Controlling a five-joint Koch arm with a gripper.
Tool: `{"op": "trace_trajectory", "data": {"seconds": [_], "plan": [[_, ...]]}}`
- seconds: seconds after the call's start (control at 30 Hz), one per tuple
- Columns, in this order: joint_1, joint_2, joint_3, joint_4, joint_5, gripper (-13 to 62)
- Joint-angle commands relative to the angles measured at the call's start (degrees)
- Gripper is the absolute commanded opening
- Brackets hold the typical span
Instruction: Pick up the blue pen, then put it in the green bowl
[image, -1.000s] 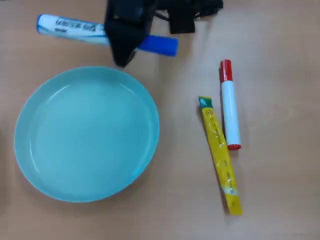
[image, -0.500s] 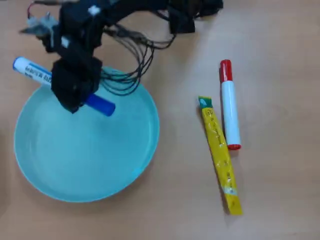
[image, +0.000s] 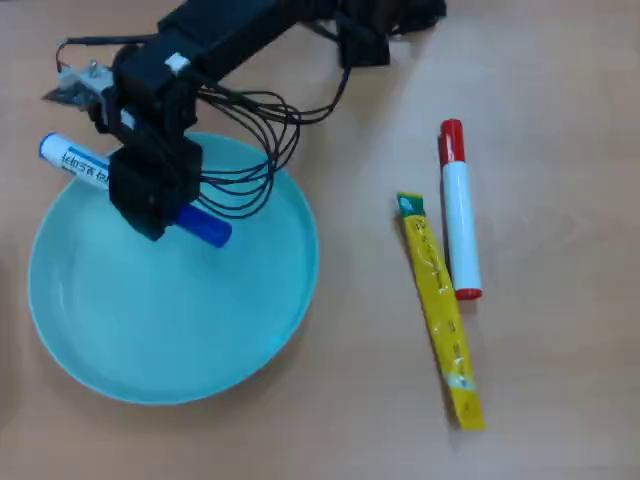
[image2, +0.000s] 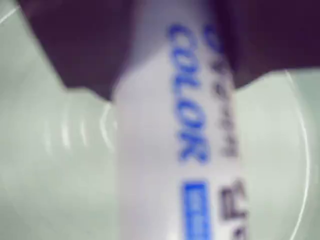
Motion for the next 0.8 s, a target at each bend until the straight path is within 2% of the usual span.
{"op": "trace_trajectory", "data": {"seconds": [0.0, 0.77], "plan": [[0.44, 0.79, -1.58, -3.96, -0.09, -5.9], [0.26, -2.02, 4.04, -10.11, 2.20, -5.6]]}}
